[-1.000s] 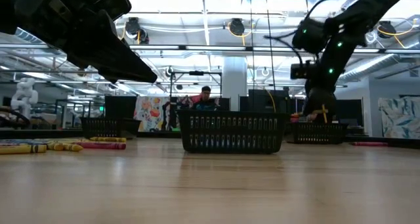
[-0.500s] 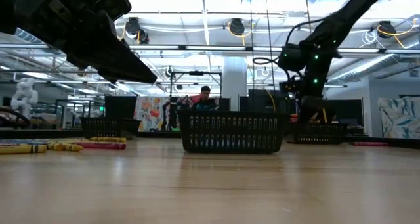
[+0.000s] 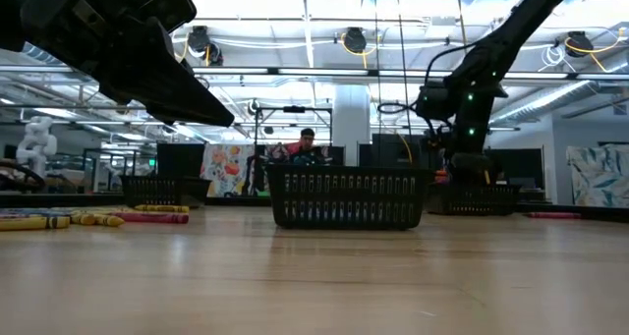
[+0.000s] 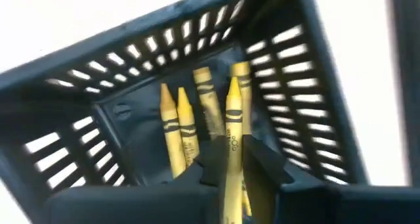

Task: Sort crayons
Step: Put the yellow crayon into the top right black bin, then put the pink crayon into the top left black bin

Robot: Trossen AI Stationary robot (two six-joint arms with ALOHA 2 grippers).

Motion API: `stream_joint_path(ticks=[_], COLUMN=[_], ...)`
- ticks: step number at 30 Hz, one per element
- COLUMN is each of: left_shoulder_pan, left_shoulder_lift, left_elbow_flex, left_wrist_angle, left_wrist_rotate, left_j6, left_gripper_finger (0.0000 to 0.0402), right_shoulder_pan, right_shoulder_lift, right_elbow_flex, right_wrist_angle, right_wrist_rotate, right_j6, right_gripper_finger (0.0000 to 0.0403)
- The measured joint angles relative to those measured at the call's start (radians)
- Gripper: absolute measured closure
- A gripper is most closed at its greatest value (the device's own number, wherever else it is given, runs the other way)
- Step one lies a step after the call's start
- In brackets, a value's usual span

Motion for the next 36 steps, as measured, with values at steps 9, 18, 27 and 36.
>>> stream_joint_path(ticks=[9, 18, 27, 36], left_shoulder_pan=[0.0, 0.0, -0.003, -0.015], left_shoulder_lift=[0.0, 0.0, 0.0, 0.0], left_elbow_flex=[0.0, 0.0, 0.0, 0.0], left_wrist_angle=[0.0, 0.0, 0.002, 0.143], left_wrist_rotate=[0.0, 0.0, -0.076, -0.164], left_j6=[0.0, -0.002, 0.031, 0.167], left_gripper_finger=[0.0278, 0.0278, 0.0278, 0.0278], right_shoulder_pan=[0.013, 0.319, 0.849, 1.255], right_shoulder_lift=[-0.178, -0.408, -0.453, -0.192], right_elbow_flex=[0.077, -0.091, -0.385, -0.403], right_wrist_angle=[-0.146, -0.012, 0.601, 1.046], right_wrist_rotate=[0.049, -0.063, 0.198, 0.627], right_j6=[0.162, 0.513, 0.882, 1.002], right_gripper_finger=[0.0295, 0.0335, 0.04, 0.0402])
